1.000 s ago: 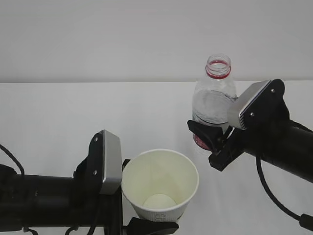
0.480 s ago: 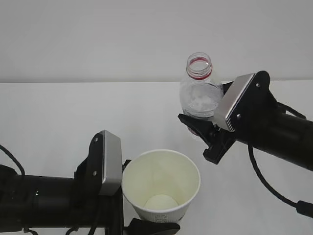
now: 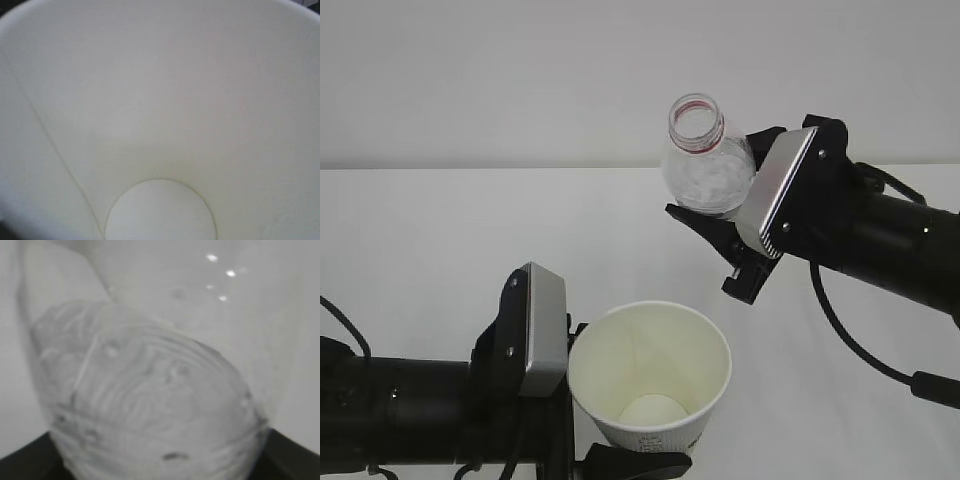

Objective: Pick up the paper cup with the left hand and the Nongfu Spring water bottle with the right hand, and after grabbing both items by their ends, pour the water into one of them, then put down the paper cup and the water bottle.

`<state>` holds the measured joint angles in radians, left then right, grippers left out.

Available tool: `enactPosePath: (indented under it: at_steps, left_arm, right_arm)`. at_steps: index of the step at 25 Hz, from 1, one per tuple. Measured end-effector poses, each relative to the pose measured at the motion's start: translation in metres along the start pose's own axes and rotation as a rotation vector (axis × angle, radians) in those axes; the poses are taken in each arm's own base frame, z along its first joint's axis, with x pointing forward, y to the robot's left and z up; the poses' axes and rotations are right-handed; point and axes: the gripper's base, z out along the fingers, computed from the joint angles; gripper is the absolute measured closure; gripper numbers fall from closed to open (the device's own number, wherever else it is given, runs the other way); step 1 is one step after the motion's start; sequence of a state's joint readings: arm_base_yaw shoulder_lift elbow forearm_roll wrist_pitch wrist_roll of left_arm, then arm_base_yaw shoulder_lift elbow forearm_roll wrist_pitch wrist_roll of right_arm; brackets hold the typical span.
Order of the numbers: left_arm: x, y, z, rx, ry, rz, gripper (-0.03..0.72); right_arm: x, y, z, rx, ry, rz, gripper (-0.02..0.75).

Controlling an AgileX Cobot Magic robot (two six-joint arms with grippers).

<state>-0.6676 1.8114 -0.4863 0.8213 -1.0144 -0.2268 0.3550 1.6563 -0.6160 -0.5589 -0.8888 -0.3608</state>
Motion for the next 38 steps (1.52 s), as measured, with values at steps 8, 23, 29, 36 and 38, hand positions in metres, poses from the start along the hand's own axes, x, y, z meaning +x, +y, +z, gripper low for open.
enactPosePath:
  at_steps: [8, 23, 29, 36, 38]
  left_arm:
    - [0.000, 0.000, 0.000, 0.001, -0.005, 0.000, 0.138]
    - [-0.002, 0.005, 0.000, -0.049, -0.019, -0.032, 0.142]
    - [-0.003, 0.011, -0.001, -0.122, -0.035, -0.073, 0.142]
    - [-0.004, 0.020, -0.002, -0.219, -0.051, -0.078, 0.145]
    - [-0.004, 0.021, -0.003, -0.232, -0.053, -0.082, 0.145]
  right_arm:
    - [-0.002, 0.001, 0.001, -0.027, -0.020, -0.151, 0.225]
    - [-0.002, 0.001, 0.001, -0.020, -0.022, -0.337, 0.225]
    - [-0.001, -0.003, 0.001, 0.020, 0.002, -0.389, 0.225]
    - [0.001, -0.008, 0.001, 0.062, 0.031, -0.427, 0.225]
    - [0.001, -0.009, 0.001, 0.072, 0.039, -0.436, 0.225]
